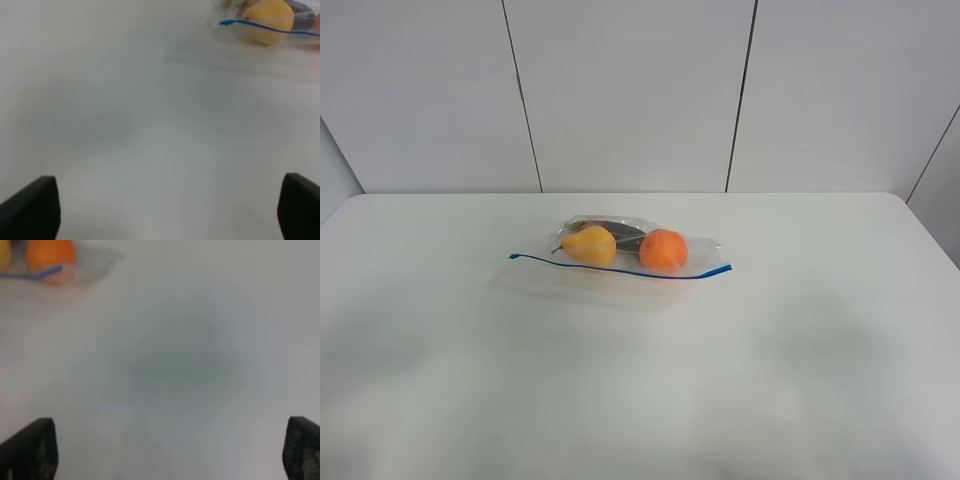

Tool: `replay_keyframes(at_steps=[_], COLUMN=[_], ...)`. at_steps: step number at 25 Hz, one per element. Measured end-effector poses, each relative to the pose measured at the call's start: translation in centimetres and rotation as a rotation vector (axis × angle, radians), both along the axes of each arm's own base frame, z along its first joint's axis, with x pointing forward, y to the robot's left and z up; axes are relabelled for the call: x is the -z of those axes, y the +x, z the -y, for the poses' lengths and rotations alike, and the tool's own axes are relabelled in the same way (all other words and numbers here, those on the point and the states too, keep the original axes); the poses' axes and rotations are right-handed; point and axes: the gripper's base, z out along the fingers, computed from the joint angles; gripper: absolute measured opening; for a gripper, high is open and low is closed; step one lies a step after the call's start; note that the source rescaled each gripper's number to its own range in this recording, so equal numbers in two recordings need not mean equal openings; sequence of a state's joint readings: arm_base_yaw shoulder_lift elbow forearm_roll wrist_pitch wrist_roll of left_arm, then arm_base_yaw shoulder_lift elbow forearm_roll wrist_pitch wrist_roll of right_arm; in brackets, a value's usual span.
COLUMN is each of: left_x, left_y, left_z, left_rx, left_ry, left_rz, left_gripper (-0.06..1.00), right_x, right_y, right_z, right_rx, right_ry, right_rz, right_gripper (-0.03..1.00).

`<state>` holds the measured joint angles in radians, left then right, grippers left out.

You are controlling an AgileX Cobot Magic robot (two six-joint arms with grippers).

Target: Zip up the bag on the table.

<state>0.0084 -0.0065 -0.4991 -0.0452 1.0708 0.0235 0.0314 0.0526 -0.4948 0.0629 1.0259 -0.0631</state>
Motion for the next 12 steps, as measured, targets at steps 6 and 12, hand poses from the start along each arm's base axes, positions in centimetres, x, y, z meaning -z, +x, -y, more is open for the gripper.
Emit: replay_keyframes(at_steps=[6,12], left_x=[0.0,0.0], left_y=[0.0,0.0], left_z=[0.0,0.0], left_rx=[0.0,0.0], left_ry=[0.0,0.0], left_rz=[0.0,0.0], left_gripper=[1.0,1.0], right_x=[0.11,0.15], right_y=[-0.85,-0.84], right_z=[0.04,0.03], right_rx=[0.001,0.001], right_ry=[0.001,0.001], right_rz=[0.053,0.051], right_gripper=[1.0,1.0])
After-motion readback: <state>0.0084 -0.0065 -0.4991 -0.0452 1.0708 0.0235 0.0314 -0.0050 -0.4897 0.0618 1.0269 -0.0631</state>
